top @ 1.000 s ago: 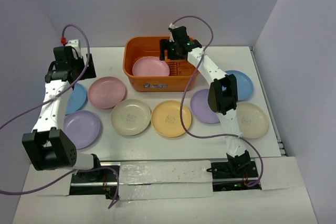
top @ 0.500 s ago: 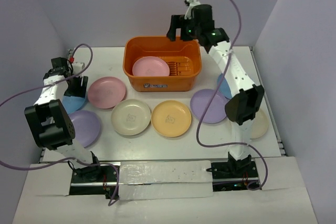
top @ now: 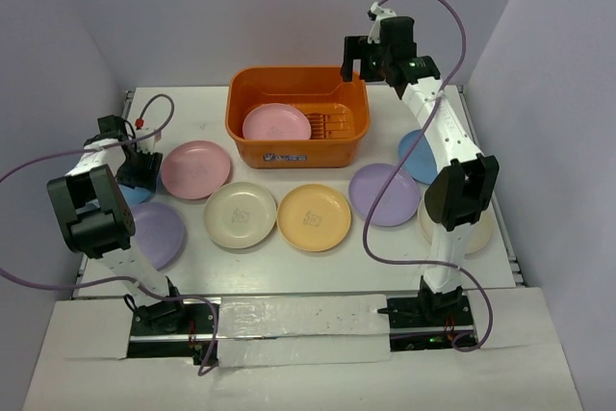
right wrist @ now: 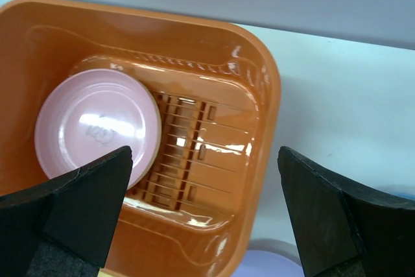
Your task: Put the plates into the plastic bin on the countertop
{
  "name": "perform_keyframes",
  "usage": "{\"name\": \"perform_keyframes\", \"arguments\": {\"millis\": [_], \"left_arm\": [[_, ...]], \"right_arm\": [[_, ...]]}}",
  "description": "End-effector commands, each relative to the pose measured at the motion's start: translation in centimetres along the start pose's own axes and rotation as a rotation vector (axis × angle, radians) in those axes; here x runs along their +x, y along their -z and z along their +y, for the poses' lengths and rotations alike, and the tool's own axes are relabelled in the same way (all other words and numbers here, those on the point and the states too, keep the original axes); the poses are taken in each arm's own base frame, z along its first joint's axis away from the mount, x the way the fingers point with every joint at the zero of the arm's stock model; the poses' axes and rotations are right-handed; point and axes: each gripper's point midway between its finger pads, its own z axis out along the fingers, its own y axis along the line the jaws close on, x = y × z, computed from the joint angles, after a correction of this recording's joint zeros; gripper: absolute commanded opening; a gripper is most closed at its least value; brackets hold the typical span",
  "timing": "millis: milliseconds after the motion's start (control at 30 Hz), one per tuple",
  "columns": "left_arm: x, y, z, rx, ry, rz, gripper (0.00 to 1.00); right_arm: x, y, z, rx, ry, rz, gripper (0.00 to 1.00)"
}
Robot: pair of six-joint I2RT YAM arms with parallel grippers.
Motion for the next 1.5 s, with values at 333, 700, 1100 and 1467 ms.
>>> {"name": "perform_keyframes", "arguments": {"millis": [333, 700, 1100, 1467], "left_arm": [[-0.1, -3.1, 0.4, -0.03, -0.031, -0.029, 0.31], [-5.7, 4.2, 2.1, -0.058, 0.114, -0.15, 0.0], [-22.4, 26.0, -7.6, 0.092, -0.038, -0.836, 0.0], [-27.2, 27.2, -29.9, 0.397, -0.453, -0.92, 0.0]], "right_arm": [[-0.3, -0.1, -3.4, 0.099, 0.044, -0.022, 1.0], [-0.2, 0.2, -3.6, 0.096, 0.031, -0.015, 1.0], [-0.1, 1.6, -6.3, 0.145, -0.047, -0.019, 1.0], [2.7, 6.3, -16.3, 0.36, -0.168, 0.003, 1.0]]}}
